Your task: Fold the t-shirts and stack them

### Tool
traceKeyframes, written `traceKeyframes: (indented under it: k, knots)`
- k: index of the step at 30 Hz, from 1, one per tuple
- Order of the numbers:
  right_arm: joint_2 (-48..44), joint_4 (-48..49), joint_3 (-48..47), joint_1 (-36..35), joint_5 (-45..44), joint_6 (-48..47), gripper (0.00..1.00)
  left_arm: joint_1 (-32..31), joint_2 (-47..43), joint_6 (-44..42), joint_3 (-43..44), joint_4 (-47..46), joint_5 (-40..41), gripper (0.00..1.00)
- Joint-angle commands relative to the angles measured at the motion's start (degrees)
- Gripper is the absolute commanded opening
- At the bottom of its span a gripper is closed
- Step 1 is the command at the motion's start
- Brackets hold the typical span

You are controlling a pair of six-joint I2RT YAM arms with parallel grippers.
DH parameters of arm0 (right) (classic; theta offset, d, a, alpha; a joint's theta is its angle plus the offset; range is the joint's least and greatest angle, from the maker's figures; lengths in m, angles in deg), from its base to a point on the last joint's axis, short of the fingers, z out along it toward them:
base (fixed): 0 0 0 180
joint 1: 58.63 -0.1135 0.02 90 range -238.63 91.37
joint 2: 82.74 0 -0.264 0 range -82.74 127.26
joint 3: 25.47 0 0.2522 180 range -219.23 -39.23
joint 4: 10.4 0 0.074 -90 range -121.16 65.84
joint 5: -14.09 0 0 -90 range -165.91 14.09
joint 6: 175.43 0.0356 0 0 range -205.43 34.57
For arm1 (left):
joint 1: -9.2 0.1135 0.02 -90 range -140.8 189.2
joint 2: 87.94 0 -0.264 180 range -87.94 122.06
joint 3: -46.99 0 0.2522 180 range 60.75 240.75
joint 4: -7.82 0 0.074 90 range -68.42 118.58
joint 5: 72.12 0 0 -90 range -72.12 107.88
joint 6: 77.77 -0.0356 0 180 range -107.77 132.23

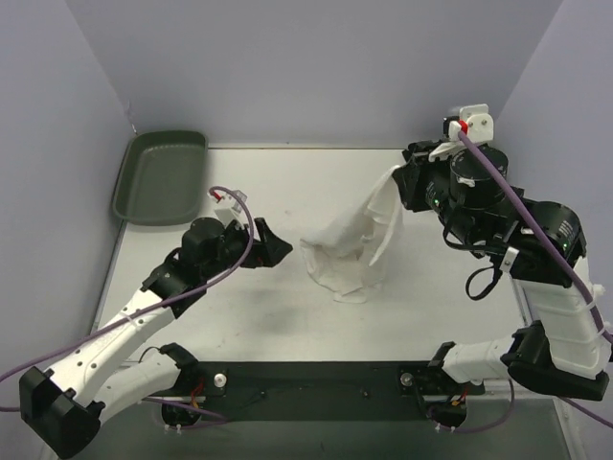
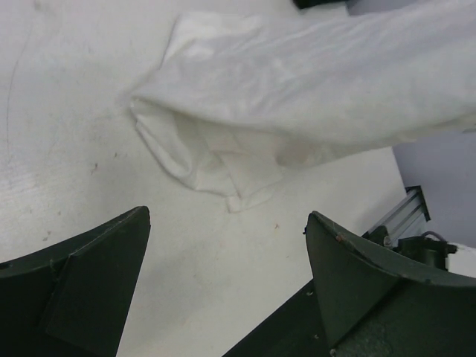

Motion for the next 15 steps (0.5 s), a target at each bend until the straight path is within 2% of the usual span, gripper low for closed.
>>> traceKeyframes:
  k: [1, 5, 9, 11, 15]
  knots:
    - [2.5, 2.0, -12.1, -6.3, 9.2, -7.2, 0.0, -0.2, -3.5, -3.6, 11.5, 1.8, 1.0, 0.95]
    - [3.4, 5.6, -17.8, -16.1, 16.7, -11.4, 0.0, -0.2, -4.8, -5.6, 20.0, 5.2, 2.7, 0.95]
    - [0.4, 10.8, -18.5, -22.4, 24.4, -12.1, 0.0, -0.2, -6.3, -6.0, 22.4, 7.4, 3.2, 0.95]
    - [-3.8, 16.9, -14.2, -22.9, 29.6, -11.3, 0.0, -0.2, -6.8, -5.8, 22.1, 7.8, 3.3, 0.95]
    - [-7.6, 21.2, -12.1, -22.9, 29.2, -10.2, 0.0, -0.2, -7.2, -5.1, 20.7, 7.4, 3.1, 0.95]
